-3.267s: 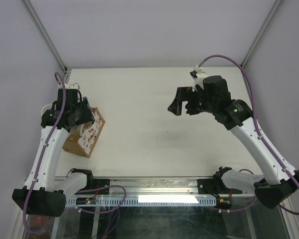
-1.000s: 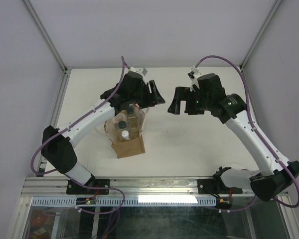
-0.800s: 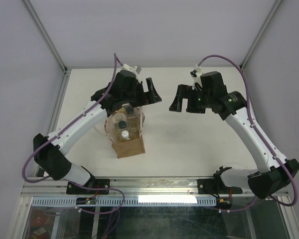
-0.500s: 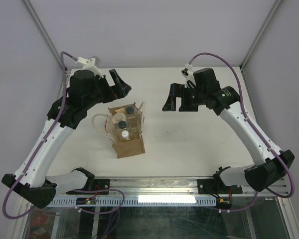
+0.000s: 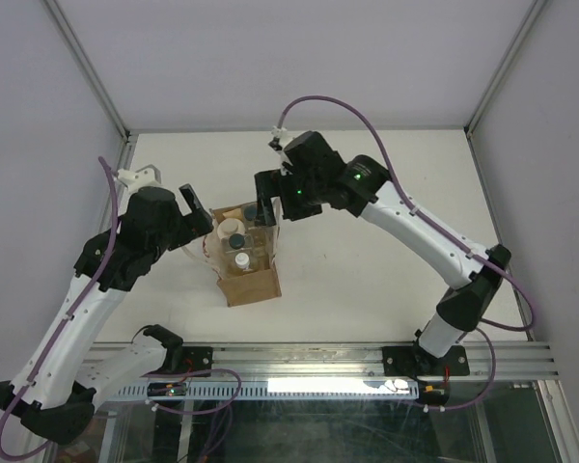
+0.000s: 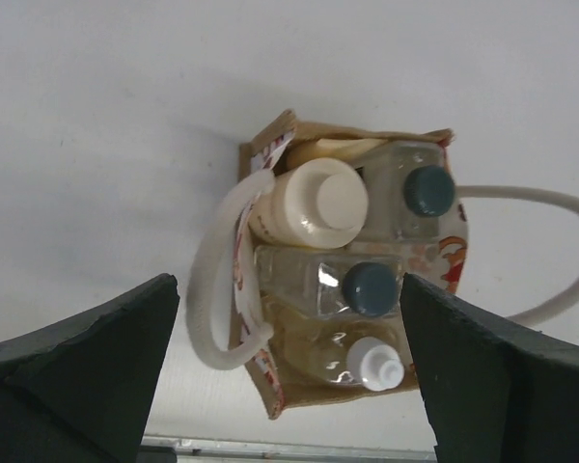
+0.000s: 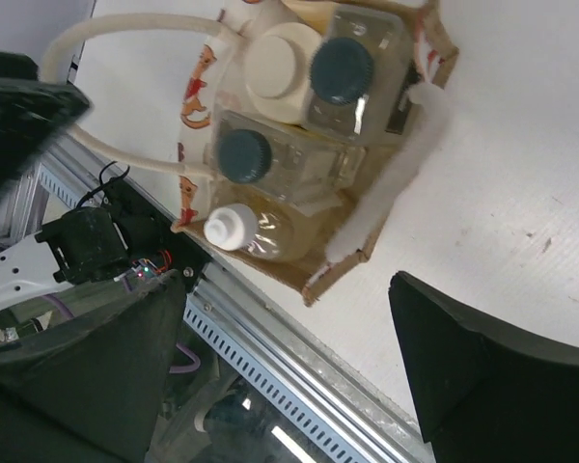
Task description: Take the personal care products out of the canvas bag
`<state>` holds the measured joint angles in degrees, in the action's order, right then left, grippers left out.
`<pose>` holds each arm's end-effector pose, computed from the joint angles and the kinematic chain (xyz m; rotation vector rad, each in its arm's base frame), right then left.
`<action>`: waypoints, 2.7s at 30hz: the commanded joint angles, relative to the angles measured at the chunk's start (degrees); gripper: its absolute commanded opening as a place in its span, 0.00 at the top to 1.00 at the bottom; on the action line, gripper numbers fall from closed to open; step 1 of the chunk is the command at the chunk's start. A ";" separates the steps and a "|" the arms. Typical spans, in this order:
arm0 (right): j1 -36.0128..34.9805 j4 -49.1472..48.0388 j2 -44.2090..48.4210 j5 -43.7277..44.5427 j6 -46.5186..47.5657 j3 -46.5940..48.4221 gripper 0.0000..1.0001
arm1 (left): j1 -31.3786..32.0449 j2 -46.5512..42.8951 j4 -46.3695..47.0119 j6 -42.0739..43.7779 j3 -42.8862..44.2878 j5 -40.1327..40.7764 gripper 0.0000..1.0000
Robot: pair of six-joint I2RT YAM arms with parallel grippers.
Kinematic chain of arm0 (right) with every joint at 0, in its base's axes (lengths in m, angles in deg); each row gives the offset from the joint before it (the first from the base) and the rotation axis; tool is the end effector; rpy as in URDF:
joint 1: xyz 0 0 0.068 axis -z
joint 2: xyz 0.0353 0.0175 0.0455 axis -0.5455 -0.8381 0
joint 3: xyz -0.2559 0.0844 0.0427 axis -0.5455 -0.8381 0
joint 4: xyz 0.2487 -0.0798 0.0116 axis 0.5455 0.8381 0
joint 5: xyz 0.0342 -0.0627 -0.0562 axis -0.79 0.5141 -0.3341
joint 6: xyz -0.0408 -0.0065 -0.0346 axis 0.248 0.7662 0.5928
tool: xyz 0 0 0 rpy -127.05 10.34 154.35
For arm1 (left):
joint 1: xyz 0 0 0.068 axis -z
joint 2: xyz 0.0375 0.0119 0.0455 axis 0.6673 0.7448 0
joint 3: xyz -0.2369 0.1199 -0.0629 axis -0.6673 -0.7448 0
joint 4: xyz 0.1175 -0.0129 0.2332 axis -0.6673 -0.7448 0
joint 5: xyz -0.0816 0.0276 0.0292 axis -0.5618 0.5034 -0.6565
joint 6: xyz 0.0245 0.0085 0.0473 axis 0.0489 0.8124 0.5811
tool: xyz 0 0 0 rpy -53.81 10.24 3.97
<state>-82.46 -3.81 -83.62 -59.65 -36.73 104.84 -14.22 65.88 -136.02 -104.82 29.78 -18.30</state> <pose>0.2178 0.2622 0.4014 -0.6020 2.4288 0.7700 0.1421 -0.0598 0.3832 -0.3997 2.2012 -0.2009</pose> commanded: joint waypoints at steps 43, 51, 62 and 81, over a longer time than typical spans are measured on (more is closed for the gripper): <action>-8.78 7.75 -36.93 30.85 -1.18 30.28 0.44 | -0.36 -6.65 6.90 -1.88 -15.55 -6.79 0.81; -8.86 9.96 -38.06 29.17 -1.05 35.34 0.71 | -0.39 -6.00 6.88 -0.95 -14.51 -6.71 0.82; -8.87 4.00 -24.38 26.58 3.74 36.98 1.00 | -0.35 -4.03 7.54 -2.53 -13.95 -6.63 0.84; 12.92 -8.74 -2.67 -12.00 -18.51 25.41 1.00 | -0.39 -0.48 8.10 -7.44 -11.56 -9.10 0.85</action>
<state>-75.95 0.93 -94.09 -56.55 -44.33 134.55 -14.22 64.63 -130.75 -110.70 15.14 -25.33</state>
